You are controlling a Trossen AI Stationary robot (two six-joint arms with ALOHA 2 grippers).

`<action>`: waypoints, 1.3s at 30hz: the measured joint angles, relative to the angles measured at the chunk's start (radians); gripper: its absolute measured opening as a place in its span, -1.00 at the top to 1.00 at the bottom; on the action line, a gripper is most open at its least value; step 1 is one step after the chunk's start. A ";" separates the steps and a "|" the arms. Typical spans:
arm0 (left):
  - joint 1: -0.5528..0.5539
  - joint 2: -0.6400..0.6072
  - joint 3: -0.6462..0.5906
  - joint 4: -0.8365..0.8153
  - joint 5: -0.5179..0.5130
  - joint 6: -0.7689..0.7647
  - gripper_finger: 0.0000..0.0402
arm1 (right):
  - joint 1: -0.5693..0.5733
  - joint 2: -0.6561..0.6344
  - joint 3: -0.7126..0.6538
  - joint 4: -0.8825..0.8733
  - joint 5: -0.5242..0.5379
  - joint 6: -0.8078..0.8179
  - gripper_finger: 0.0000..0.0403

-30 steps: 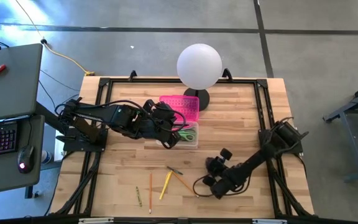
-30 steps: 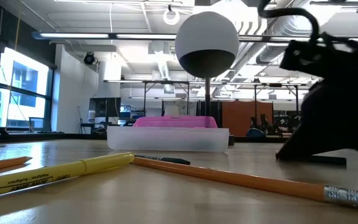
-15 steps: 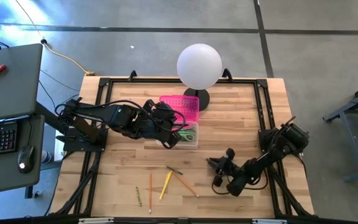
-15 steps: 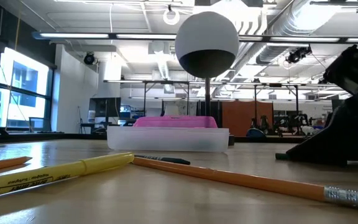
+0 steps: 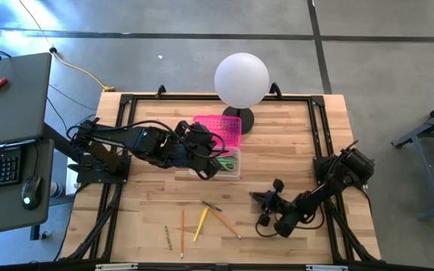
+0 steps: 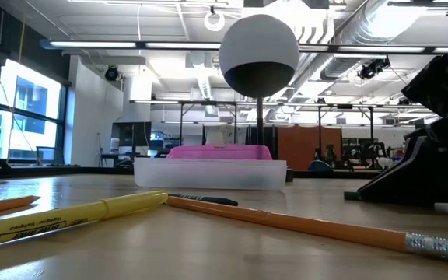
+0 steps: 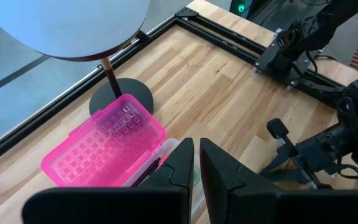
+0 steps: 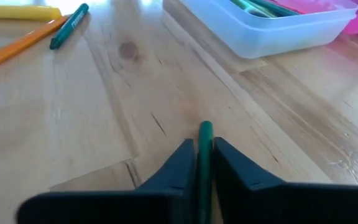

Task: Pick & place school supplies into a supply box
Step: Put the right dark green crayon into the pink supply box

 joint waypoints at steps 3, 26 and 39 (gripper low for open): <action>0.000 0.000 0.000 0.000 -0.002 0.000 0.70 | -0.009 0.000 -0.001 0.033 0.007 -0.008 0.95; 0.000 0.000 0.000 -0.001 -0.016 0.030 0.70 | -0.450 -0.468 0.009 0.253 -0.463 -1.049 0.97; 0.000 0.000 0.000 -0.006 -0.024 0.053 0.70 | -0.661 -0.163 0.198 0.281 -0.741 -1.160 0.94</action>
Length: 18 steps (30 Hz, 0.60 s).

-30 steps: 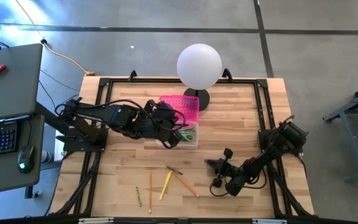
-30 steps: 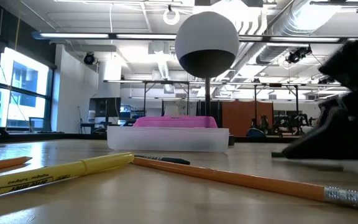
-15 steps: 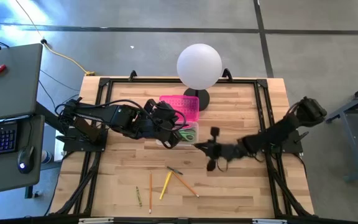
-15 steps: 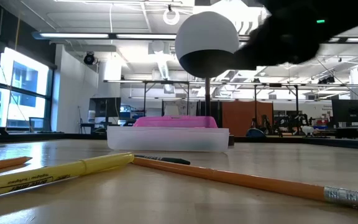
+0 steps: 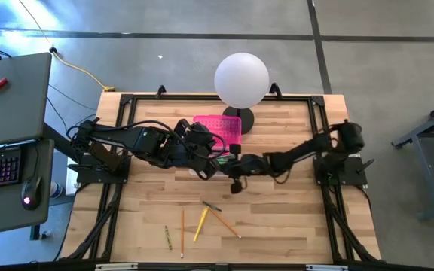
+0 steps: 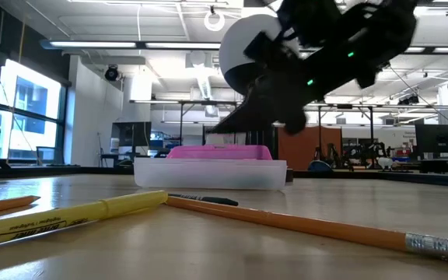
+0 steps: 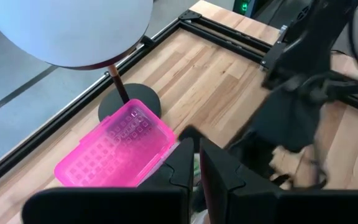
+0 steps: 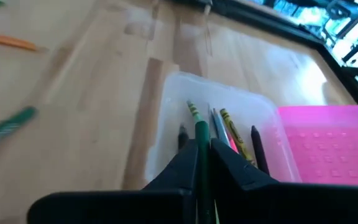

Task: Pick & place school supplies into a supply box
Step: Put the right dark green crayon into the pink supply box, then put the dark green crayon into the pink supply box

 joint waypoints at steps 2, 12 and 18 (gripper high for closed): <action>0.000 0.000 0.000 0.000 0.000 0.000 0.70 | -0.020 0.050 0.038 -0.002 -0.001 -0.005 0.94; 0.000 0.000 0.000 -0.002 0.011 0.000 0.70 | -0.108 0.122 0.130 -0.124 0.000 0.000 0.75; 0.000 0.000 0.000 -0.028 0.018 -0.005 0.70 | -0.106 0.076 0.131 -0.133 -0.011 0.014 0.68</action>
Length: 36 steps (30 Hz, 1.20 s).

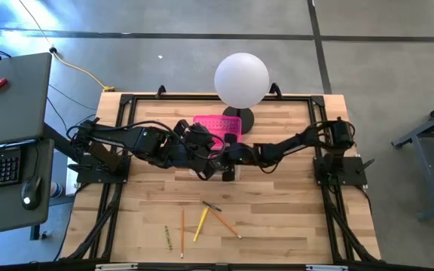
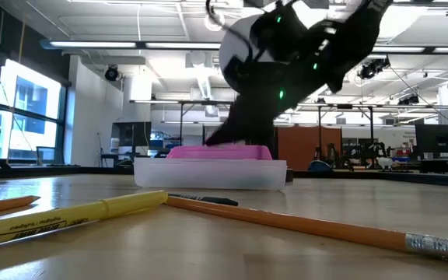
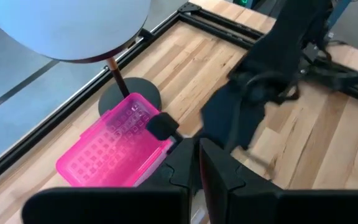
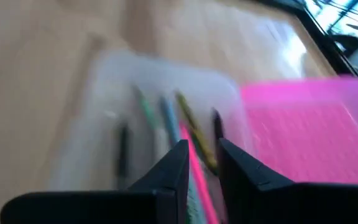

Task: Pick & place school supplies into a supply box
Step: Put the dark green crayon into the pink supply box

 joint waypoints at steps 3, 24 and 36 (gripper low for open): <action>-0.002 0.000 0.000 -0.039 0.004 -0.020 0.70 | 0.038 -0.054 0.000 -0.020 -0.071 0.054 0.69; -0.002 0.012 -0.074 -0.091 0.022 -0.180 0.70 | 0.563 -0.019 -0.021 -0.062 0.432 0.599 0.69; -0.002 0.012 -0.074 -0.087 0.031 -0.195 0.70 | 0.608 0.198 0.003 0.175 0.537 0.669 0.69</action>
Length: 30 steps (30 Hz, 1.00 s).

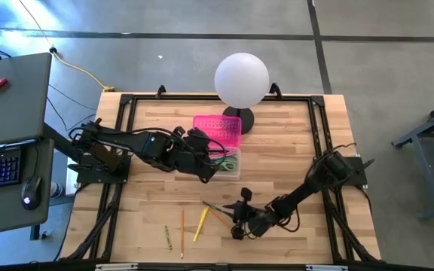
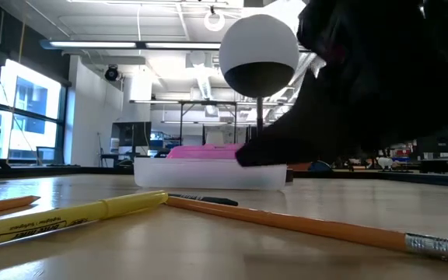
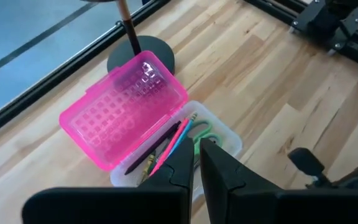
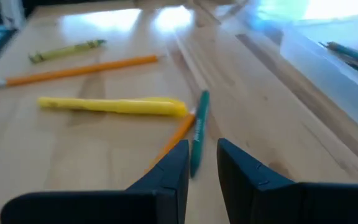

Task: Pick & place school supplies into a supply box
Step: Put the dark green crayon into the pink supply box

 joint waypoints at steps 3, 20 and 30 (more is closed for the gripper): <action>0.000 0.000 0.000 -0.001 0.000 -0.011 0.70 | -0.005 0.038 0.013 -0.003 -0.023 0.009 0.69; 0.000 0.000 0.001 -0.008 -0.005 -0.011 0.70 | -0.061 0.076 0.039 0.035 -0.106 -0.078 0.63; 0.000 0.000 0.001 -0.010 -0.005 -0.002 0.70 | -0.099 0.076 0.039 0.026 -0.108 -0.080 0.53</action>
